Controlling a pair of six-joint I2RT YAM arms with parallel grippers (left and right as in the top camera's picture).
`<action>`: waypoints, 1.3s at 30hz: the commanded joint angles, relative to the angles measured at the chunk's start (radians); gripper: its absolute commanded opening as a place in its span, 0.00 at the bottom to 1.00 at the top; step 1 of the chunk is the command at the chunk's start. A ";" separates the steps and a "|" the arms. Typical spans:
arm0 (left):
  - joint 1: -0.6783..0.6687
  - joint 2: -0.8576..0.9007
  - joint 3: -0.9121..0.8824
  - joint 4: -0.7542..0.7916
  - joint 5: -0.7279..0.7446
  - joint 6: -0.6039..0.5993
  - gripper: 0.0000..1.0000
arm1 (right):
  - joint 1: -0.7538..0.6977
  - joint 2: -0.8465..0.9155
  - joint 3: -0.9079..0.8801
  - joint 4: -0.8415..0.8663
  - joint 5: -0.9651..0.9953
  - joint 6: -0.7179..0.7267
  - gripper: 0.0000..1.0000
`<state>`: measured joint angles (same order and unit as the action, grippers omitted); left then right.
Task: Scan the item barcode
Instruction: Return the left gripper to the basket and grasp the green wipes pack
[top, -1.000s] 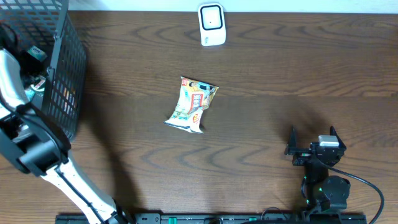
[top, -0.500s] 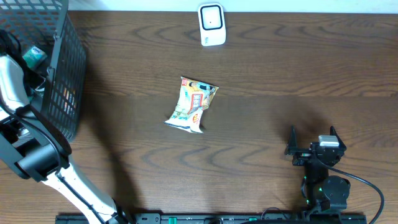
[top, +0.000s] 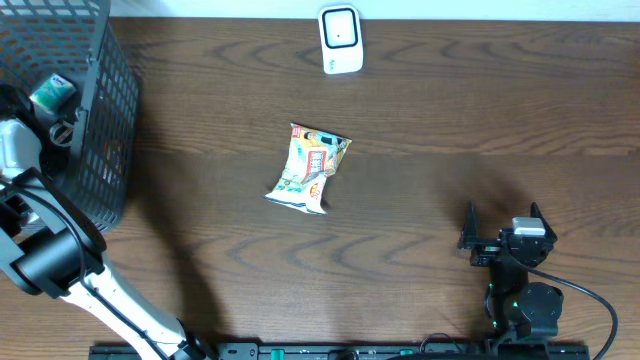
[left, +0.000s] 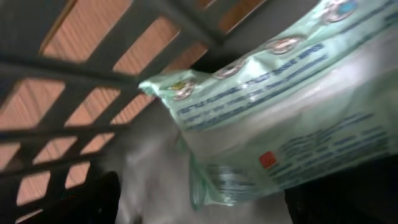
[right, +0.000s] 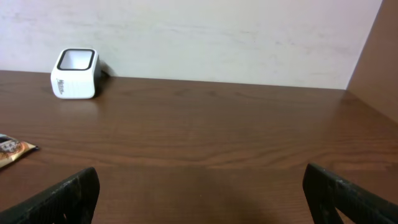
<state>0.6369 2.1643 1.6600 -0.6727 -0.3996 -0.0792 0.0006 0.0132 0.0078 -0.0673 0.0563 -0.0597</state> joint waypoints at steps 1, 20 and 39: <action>-0.019 0.006 -0.002 0.017 0.012 0.119 0.82 | 0.007 -0.002 -0.002 -0.003 0.005 0.003 0.99; -0.060 0.005 -0.008 0.125 0.085 0.337 0.79 | 0.007 -0.002 -0.002 -0.003 0.005 0.003 0.99; -0.003 0.078 -0.020 0.155 0.269 0.441 0.70 | 0.007 -0.002 -0.002 -0.003 0.005 0.003 0.99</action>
<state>0.6292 2.1792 1.6581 -0.5137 -0.1547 0.3527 0.0006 0.0132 0.0078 -0.0673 0.0566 -0.0597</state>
